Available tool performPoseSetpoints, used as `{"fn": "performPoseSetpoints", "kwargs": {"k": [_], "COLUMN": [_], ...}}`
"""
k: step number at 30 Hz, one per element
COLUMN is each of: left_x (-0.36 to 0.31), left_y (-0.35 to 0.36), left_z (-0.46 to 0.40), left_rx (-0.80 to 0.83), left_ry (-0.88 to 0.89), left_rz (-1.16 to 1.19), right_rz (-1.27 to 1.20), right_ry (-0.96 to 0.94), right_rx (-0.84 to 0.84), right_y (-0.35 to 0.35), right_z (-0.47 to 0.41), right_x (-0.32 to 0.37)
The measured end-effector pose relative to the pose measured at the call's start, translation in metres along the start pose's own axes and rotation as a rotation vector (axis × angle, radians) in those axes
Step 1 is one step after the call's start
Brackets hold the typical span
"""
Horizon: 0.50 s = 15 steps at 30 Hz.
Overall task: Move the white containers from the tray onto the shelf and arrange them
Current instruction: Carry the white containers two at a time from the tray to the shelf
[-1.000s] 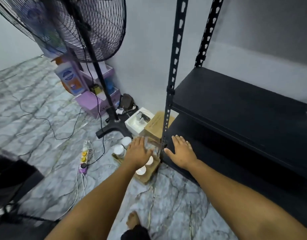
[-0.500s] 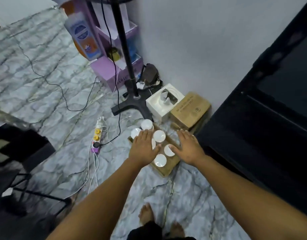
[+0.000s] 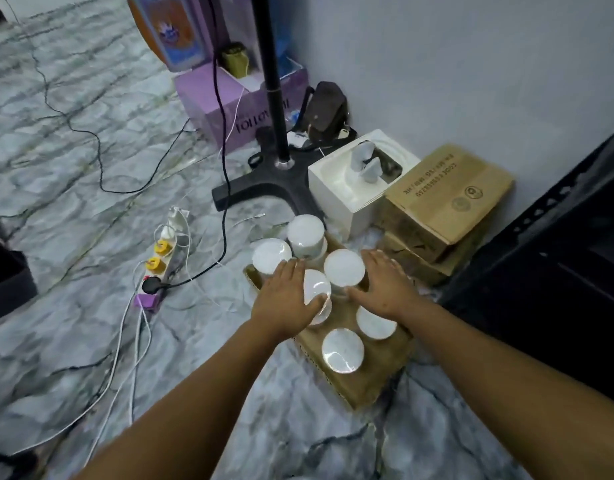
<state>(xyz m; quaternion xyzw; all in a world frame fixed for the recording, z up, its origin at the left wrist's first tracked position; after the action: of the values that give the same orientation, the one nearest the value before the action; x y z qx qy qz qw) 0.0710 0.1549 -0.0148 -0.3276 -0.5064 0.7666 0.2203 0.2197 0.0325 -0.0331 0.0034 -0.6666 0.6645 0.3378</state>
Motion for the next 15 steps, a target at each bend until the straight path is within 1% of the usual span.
{"fn": "performPoseSetpoints", "kwargs": {"k": [5, 10, 13, 15], "left_x": [0.025, 0.031, 0.033, 0.038], "left_y": [0.062, 0.090, 0.098, 0.103], "left_z": [-0.030, -0.045, -0.048, -0.050], "left_rx": [-0.058, -0.093, -0.105, -0.095], "left_ry": [0.025, 0.024, 0.033, 0.012], "left_rz": [0.023, 0.085, 0.184, 0.318], "right_rz": [-0.040, -0.126, -0.232, -0.321], "right_ry": [-0.023, -0.027, 0.019, 0.036], "right_rx": [-0.059, -0.058, -0.075, -0.116], "right_y": [0.046, 0.071, 0.086, 0.096], "right_z": [-0.027, -0.047, -0.055, -0.057], "right_x": [-0.034, -0.052, -0.066, -0.075]}}
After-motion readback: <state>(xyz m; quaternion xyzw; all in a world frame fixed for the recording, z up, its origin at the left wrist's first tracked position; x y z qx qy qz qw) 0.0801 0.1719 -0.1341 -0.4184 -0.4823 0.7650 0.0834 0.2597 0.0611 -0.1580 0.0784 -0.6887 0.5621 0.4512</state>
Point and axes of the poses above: each hand's wrist, its own z-axis away from the middle knuckle, its own y-axis out of the palm, x = y × z, the point moved 6 cm from there along -z, towards the middle knuckle, and after that the axes turned 11 degrees about -y, right-handed, at the moved point
